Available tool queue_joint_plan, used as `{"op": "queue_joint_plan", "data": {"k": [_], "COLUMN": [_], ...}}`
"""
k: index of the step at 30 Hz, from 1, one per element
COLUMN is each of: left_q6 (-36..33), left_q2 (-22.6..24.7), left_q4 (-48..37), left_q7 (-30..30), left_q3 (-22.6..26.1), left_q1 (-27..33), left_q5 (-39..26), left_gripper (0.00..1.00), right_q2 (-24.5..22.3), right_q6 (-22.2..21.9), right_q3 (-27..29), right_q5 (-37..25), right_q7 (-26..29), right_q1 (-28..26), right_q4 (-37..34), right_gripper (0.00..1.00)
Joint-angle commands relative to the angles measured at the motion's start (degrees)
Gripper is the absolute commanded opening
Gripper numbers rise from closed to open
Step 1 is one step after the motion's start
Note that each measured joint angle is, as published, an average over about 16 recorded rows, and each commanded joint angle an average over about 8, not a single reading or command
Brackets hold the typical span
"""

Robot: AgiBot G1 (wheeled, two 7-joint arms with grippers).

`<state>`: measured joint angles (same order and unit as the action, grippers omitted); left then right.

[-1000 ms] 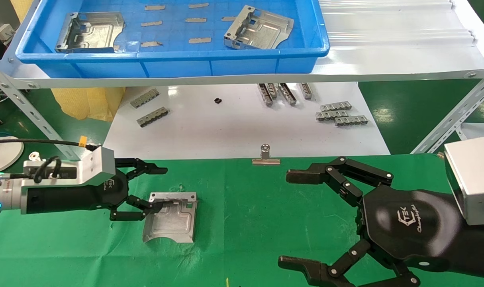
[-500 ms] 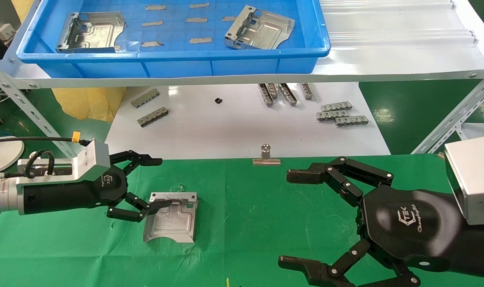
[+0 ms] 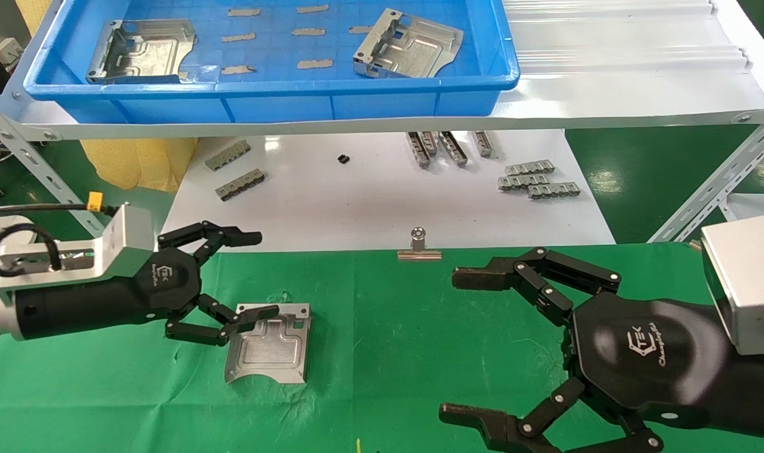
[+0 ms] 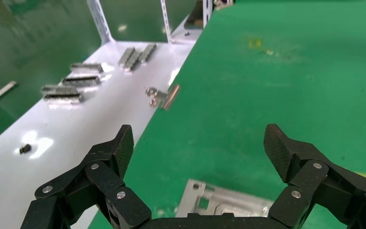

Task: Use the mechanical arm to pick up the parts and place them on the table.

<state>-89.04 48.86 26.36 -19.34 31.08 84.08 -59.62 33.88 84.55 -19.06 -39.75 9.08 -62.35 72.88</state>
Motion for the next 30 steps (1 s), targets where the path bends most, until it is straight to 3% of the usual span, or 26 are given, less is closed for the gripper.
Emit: {"op": "queue_joint_plan", "data": {"k": [1, 30], "left_q6": [0.2, 2.8], "left_q2": [-0.7, -11.6], "left_q4": [2.5, 39.4], "left_q7": [1.6, 25.1], "left_q3": [-0.8, -12.6], "left_q1": [-1.2, -18.8], "left_q5": [0.9, 14.8], "left_gripper": [1.00, 1.00], "right_q2": [0.0, 0.0], "right_q6": [0.0, 0.0], "right_q3": [0.0, 0.0], "right_q5": [0.0, 0.0], "right_q7": [0.0, 0.0], "right_q1": [0.0, 0.0], "right_q4": [0.0, 0.0], "right_gripper": [1.00, 1.00]}}
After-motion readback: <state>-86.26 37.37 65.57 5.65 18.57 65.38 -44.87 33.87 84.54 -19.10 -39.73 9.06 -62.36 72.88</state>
